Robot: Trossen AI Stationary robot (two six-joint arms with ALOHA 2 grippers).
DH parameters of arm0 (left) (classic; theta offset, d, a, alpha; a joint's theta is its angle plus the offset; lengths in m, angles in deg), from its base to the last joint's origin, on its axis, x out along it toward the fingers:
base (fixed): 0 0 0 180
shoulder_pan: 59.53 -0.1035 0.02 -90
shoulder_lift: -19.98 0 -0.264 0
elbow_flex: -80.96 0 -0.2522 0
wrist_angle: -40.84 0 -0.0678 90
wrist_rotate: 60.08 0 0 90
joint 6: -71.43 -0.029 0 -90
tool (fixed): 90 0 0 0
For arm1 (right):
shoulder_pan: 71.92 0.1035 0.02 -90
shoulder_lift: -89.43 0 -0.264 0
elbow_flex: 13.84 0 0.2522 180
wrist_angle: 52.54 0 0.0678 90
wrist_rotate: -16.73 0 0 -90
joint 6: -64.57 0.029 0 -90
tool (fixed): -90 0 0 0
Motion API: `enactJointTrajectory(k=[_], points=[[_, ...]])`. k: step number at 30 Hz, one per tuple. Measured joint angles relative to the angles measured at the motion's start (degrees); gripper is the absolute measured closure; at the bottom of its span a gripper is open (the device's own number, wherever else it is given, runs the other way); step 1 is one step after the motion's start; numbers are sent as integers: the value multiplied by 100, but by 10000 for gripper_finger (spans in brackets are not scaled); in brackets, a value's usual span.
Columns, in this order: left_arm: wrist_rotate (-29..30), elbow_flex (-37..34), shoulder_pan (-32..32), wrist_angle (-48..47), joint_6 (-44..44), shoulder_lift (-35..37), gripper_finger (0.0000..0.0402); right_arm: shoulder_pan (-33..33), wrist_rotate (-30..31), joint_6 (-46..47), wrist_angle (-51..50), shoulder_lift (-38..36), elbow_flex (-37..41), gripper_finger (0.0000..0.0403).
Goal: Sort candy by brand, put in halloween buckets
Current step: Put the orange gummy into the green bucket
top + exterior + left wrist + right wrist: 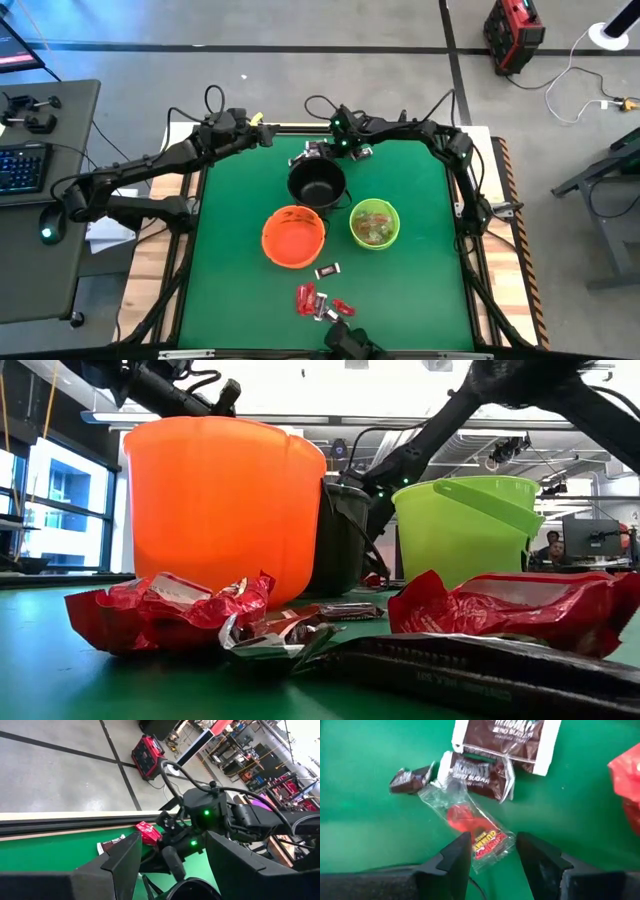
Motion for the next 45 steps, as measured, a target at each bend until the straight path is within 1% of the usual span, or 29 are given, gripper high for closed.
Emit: enactJointTrajectory(k=[3, 7, 10, 13, 16, 17, 18, 22, 32, 35, 38, 41, 43, 45], points=[[-24, 0, 0, -5, 13, 0, 194, 10, 166, 10, -19, 13, -63, 245], [-112, 0, 0, -10, 9, 0, 194, 13, 196, -59, -48, 15, -64, 245], [-111, 0, 0, -12, 7, 0, 194, 51, 219, -356, -63, 17, -61, 258], [-112, 0, 0, -12, 7, 0, 194, 96, 256, -514, -69, 24, -59, 305], [-111, 0, 0, -10, 6, 0, 194, 140, 380, -746, -242, -38, -57, 377], [-111, 0, 0, -10, 4, 0, 194, 134, 392, -907, -350, -82, -48, 389], [-111, 0, 0, -13, 4, 0, 194, 117, 386, -961, -439, -127, -46, 392], [-111, 0, 0, -13, 2, 0, 194, -4, 439, -1256, -722, -379, -33, 399], [-111, 0, 0, -32, -2, 0, 194, -392, 750, -2043, -933, -1436, -39, 402], [-111, 0, 0, -34, -55, 0, 194, -508, 507, -2291, -1062, -1642, -44, 402], [-109, 0, 0, -37, -142, 0, 194, -491, 247, -2396, -1194, -1656, -44, 399], [-108, 0, -3, -37, -146, 0, 194, -383, 193, -2347, -1181, -1510, -3, 384], [-90, 0, -2, -37, -144, 0, 194, -280, 155, -2266, -1147, -1339, 59, 362], [-90, 0, -2, -39, -144, 0, 194, -165, 151, -1947, -1045, -1141, 63, 332]])
